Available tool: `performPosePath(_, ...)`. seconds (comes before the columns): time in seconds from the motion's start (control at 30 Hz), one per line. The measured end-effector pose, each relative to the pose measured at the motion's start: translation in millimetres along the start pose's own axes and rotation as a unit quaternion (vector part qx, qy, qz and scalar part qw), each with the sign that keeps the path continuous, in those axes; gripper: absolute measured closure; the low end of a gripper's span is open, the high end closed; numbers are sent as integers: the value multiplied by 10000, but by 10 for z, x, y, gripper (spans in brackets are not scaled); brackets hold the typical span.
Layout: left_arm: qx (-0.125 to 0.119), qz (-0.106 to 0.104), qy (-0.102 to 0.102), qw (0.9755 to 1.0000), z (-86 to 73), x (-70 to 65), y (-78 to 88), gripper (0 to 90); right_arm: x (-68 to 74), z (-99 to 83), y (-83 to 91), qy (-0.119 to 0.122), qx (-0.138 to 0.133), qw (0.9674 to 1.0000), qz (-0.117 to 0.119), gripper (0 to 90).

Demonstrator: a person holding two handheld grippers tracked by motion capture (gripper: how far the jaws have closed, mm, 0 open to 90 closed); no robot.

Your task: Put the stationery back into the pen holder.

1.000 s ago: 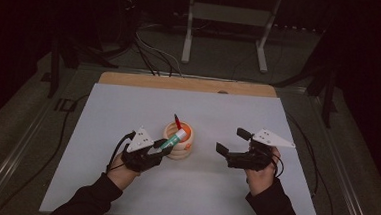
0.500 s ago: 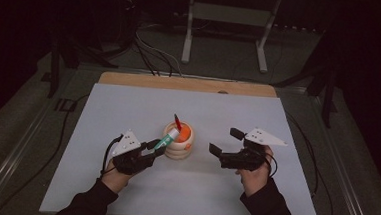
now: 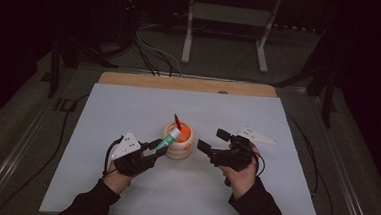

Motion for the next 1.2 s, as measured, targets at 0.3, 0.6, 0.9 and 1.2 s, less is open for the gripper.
performPosePath(0.3,-60,-16,-49,10000,6,-47,-3,668,105,-69,-218,-798,-8,9953,544,155)
performPosePath(0.6,-154,-103,-97,9998,20,-97,1,668,133,-122,-361,-1497,-35,9856,783,286)
performPosePath(0.9,-331,-212,-132,9991,43,-150,21,668,140,-189,-479,-2136,107,9710,1073,404)
performPosePath(1.2,-361,-338,-233,9985,27,-186,15,667,134,-218,-526,-2515,101,9580,1371,575)
Point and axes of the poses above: each handheld gripper's, and its own axes: y roughly backward along the jaws, z roughly out of its top, x roughly to its left, the point moved 5 cm from there along -y, roughly forward along the jaws, and after that the axes turned 14 degrees about z, right-handed, at the moved point
